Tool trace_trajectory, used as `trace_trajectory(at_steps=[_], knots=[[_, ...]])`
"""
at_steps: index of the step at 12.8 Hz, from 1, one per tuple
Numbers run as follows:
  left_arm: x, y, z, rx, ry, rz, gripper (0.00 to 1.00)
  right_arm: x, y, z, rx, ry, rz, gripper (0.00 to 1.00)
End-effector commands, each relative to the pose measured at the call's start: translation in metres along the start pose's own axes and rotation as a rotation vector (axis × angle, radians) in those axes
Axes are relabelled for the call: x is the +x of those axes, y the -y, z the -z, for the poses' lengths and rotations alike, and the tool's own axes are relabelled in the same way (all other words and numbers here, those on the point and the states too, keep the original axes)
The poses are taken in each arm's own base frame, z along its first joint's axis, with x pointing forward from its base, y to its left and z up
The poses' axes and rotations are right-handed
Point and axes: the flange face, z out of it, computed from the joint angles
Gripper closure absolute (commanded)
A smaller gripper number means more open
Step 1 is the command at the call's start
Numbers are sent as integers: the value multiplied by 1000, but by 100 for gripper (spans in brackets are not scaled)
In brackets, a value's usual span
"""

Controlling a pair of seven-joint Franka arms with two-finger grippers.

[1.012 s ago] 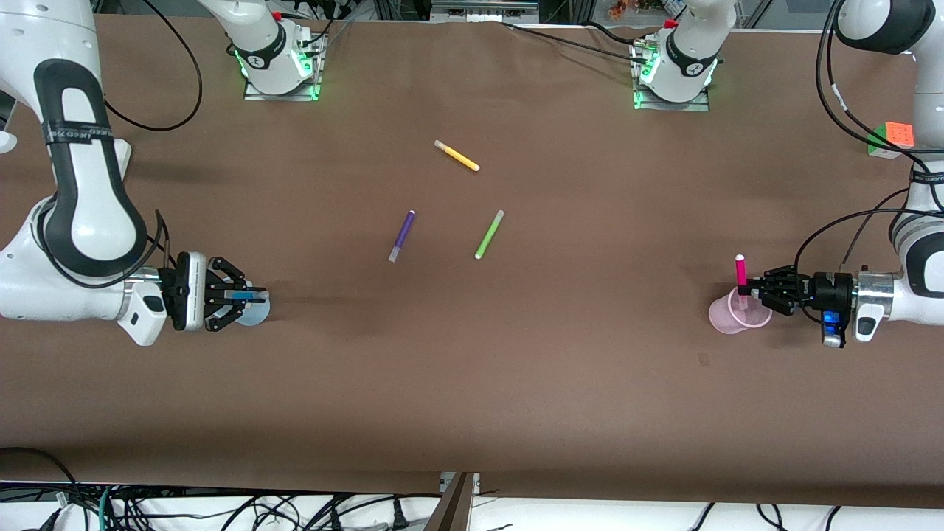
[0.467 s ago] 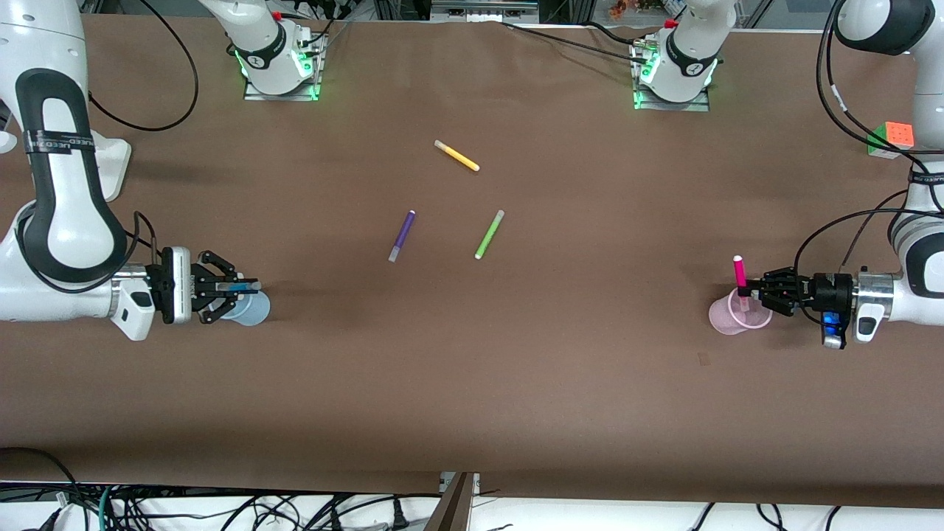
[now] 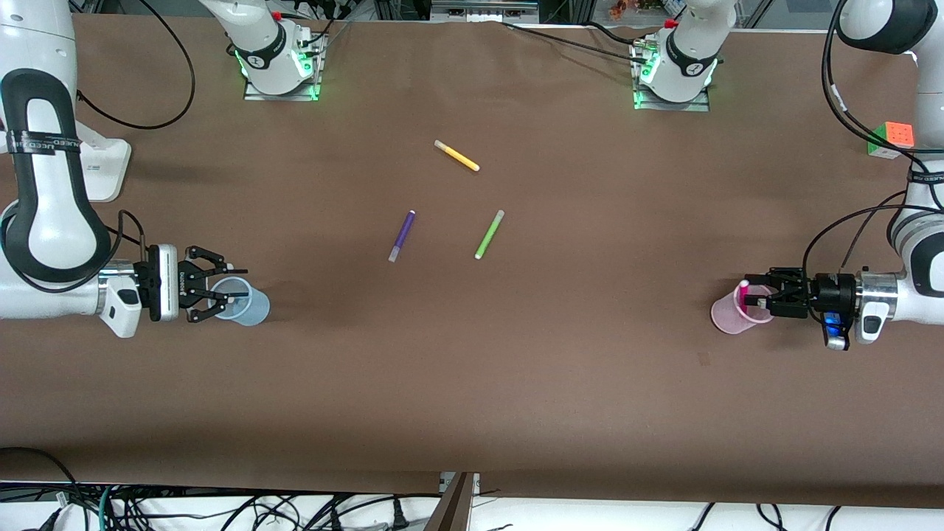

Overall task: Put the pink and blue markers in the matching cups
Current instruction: 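Open both grippers to drop the markers into their matching cups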

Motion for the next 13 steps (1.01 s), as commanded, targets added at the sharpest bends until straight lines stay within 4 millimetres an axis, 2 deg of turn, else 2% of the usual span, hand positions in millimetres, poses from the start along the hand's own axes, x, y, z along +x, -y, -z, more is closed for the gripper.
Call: trace_trajectory(at_steps=[1,3,5,7,8,9,10,11,12,13], knots=[[8,3,12,-4,-58,-40,0,13,4,11,-25,-34,-136,0],[-1,-24,34,18,-108,-61,0,28,1,22,-44,-18,-315,0],[-2,-30,33,20,-108,-46,0,42,-1,32,-66,-18,-523,0],[-9,-41,38,19,-114,-27,0,67,-4,43,-109,56,-690,0],[-24,-60,44,35,-117,-15,0,85,-5,46,-139,97,-782,0],[-40,-85,47,80,-128,-13,0,103,-2,51,-182,134,-887,0],[-67,-119,54,150,-164,-26,0,116,-2,49,-218,162,-998,0],[-99,-153,57,227,-195,-59,0,131,-1,47,-264,193,-1100,0],[-139,-186,62,304,-234,-115,0,143,0,46,-317,229,-1178,0],[-176,-210,63,385,-276,-160,0,158,1,36,-372,280,-1248,0]])
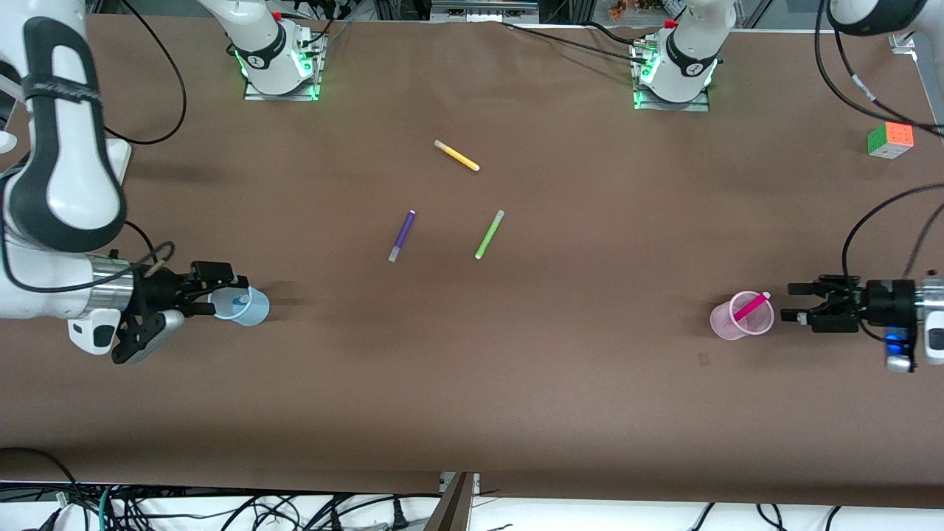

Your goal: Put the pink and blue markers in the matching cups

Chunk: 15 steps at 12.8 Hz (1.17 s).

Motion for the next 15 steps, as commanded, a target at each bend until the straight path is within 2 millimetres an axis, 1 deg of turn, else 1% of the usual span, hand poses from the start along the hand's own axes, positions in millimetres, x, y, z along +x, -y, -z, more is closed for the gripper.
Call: trace_trajectory(at_steps=[1,2,3,4,5,6,7,8,9,10,11,12,15], knots=[[-92,-70,47,206,-142,-92,0,6,30,3,-124,37,-206,0],[-125,-94,55,270,-186,-152,0,5,48,3,-139,54,-297,0],[-153,-113,53,356,-197,-228,0,3,51,6,-168,63,-381,0],[-177,-130,53,436,-232,-278,0,-2,57,17,-239,63,-374,0],[-201,-148,50,500,-269,-313,0,-4,55,22,-302,69,-349,0],[-216,-161,41,549,-275,-339,0,-7,61,30,-326,70,-339,0],[-230,-172,33,579,-271,-361,0,-14,70,50,-334,51,-336,0],[-243,-180,24,625,-278,-380,0,-21,68,59,-328,66,-348,0],[-254,-184,15,648,-273,-396,0,-31,73,78,-343,61,-359,0],[-261,-183,1,667,-263,-405,0,-47,85,104,-378,35,-359,0],[-267,-182,-6,670,-278,-415,0,-62,89,126,-477,28,-348,0],[-271,-179,-14,676,-289,-423,0,-70,92,134,-518,25,-347,0],[-274,-172,-26,678,-327,-449,0,-107,111,162,-508,-8,-354,0]])
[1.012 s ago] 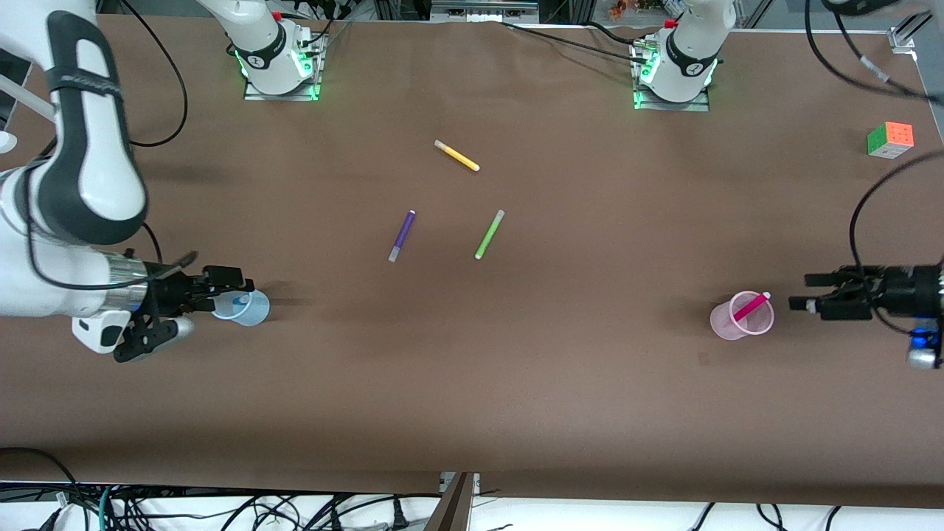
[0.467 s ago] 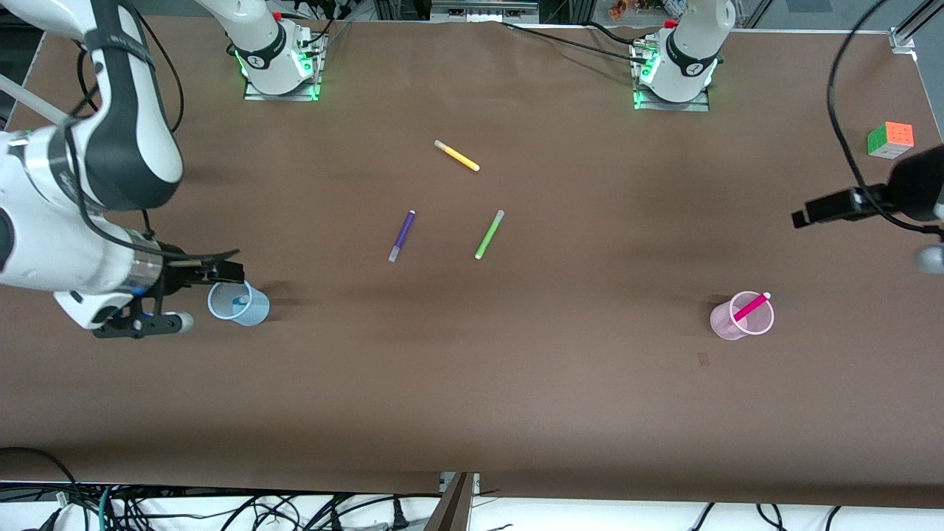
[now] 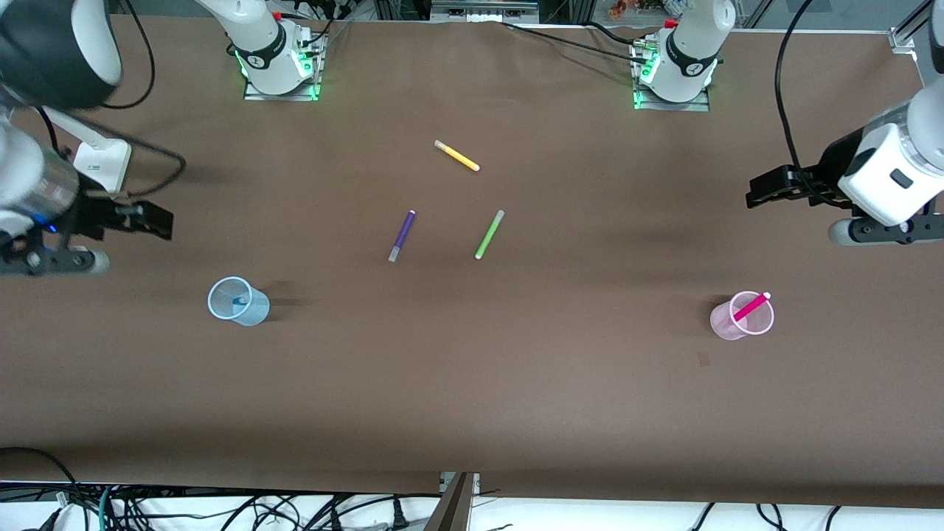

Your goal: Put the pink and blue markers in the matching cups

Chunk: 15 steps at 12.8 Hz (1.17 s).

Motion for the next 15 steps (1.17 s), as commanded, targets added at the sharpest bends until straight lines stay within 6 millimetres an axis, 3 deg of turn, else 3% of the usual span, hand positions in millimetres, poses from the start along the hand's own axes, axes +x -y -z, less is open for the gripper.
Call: trace_trajectory(at_steps=[1,4,7,9,15], knots=[[-20,4,-7,41,-46,-43,0,-36,-9,19,-15,-13,-23,0],[-27,8,-15,50,-69,-79,0,-56,-27,11,102,36,-52,0],[-31,4,-14,53,-81,-85,0,-64,-30,10,104,72,-58,0],[-31,2,-11,51,-87,-89,0,-62,-40,3,107,93,-64,0],[-35,-6,-10,54,-85,-104,0,-48,-32,-1,103,92,-45,0]])
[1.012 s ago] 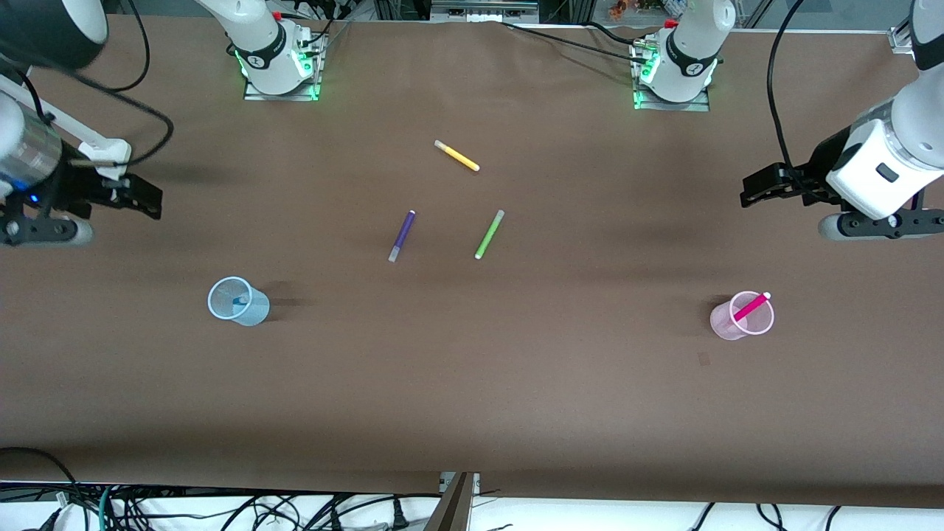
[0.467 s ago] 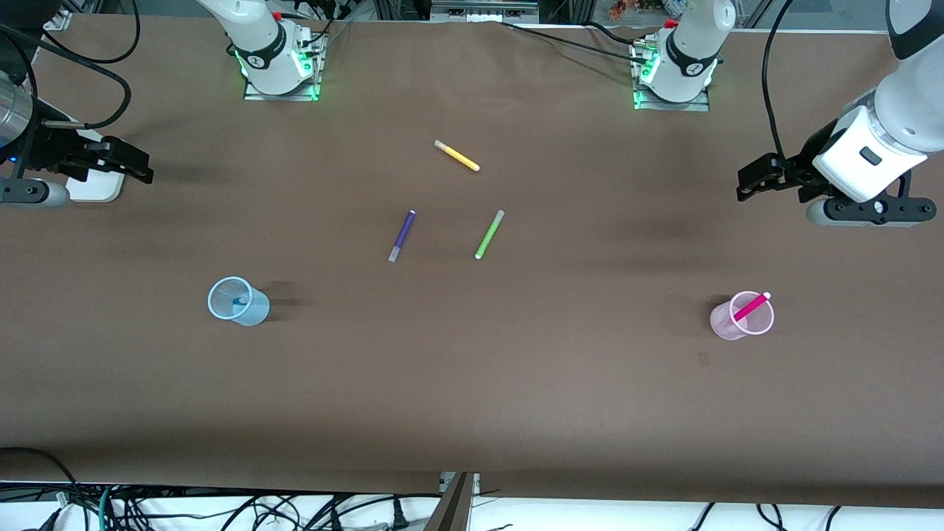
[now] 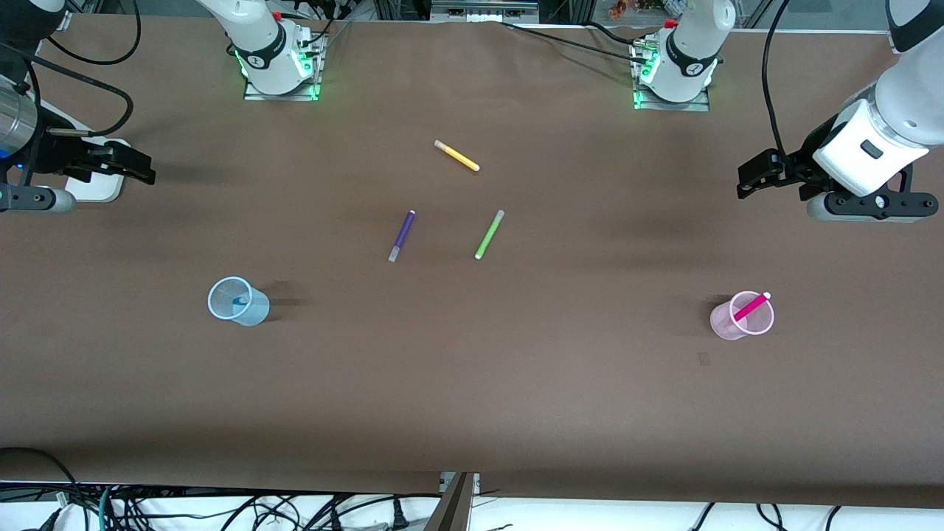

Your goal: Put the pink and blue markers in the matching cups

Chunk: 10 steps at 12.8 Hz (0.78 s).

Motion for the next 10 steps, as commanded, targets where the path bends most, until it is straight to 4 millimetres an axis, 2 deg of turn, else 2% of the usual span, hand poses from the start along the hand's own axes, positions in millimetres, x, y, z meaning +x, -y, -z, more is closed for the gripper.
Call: trace_trajectory(at_steps=[1,3,5,10], knots=[[-11,-15,1,32,-12,-47,0,2,1,4,9,-3,12,0],[-11,-14,2,36,-12,-42,0,2,0,4,8,-3,11,0],[-9,-2,3,42,-9,-19,0,2,0,4,7,-1,11,0],[-11,-5,3,43,2,-22,0,2,-1,4,8,-3,6,0]])
